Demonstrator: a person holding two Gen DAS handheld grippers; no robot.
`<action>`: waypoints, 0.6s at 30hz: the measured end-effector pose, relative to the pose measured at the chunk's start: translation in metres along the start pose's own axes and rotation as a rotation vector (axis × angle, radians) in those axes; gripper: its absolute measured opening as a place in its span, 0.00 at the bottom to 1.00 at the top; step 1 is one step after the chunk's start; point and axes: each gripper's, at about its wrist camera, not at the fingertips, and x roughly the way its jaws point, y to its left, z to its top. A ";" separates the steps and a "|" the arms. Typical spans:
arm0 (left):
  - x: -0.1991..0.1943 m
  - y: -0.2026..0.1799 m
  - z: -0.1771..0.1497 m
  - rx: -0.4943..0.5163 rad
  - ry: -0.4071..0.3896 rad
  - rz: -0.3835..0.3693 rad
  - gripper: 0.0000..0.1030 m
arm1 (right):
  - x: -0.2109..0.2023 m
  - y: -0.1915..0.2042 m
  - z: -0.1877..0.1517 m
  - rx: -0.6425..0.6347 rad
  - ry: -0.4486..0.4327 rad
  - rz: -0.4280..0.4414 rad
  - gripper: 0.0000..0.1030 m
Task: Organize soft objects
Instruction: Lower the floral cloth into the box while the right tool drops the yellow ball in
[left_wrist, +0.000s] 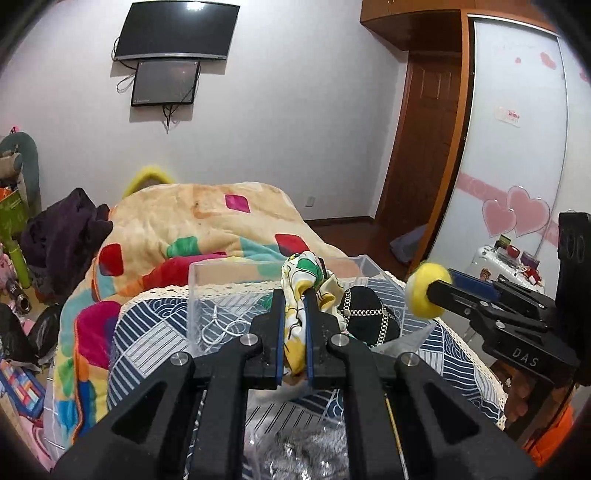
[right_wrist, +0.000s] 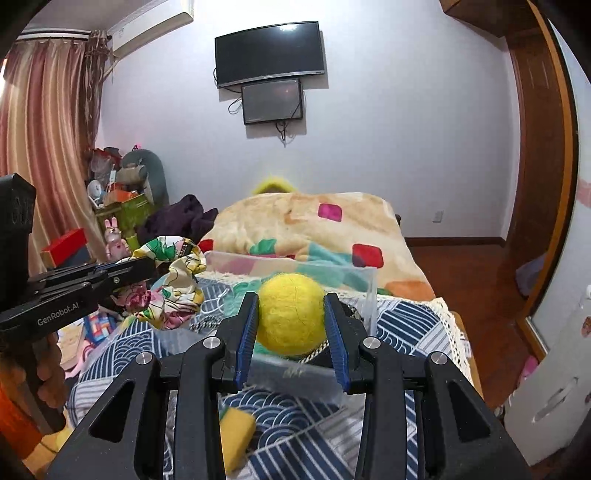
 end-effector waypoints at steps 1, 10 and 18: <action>0.005 0.000 0.000 -0.001 0.005 0.002 0.08 | 0.003 -0.001 0.001 0.001 0.002 -0.005 0.32; 0.049 -0.004 -0.012 0.014 0.076 0.018 0.08 | 0.035 -0.005 -0.005 0.021 0.069 -0.032 0.32; 0.076 -0.005 -0.023 0.021 0.138 0.022 0.08 | 0.051 -0.008 -0.016 0.025 0.138 -0.040 0.32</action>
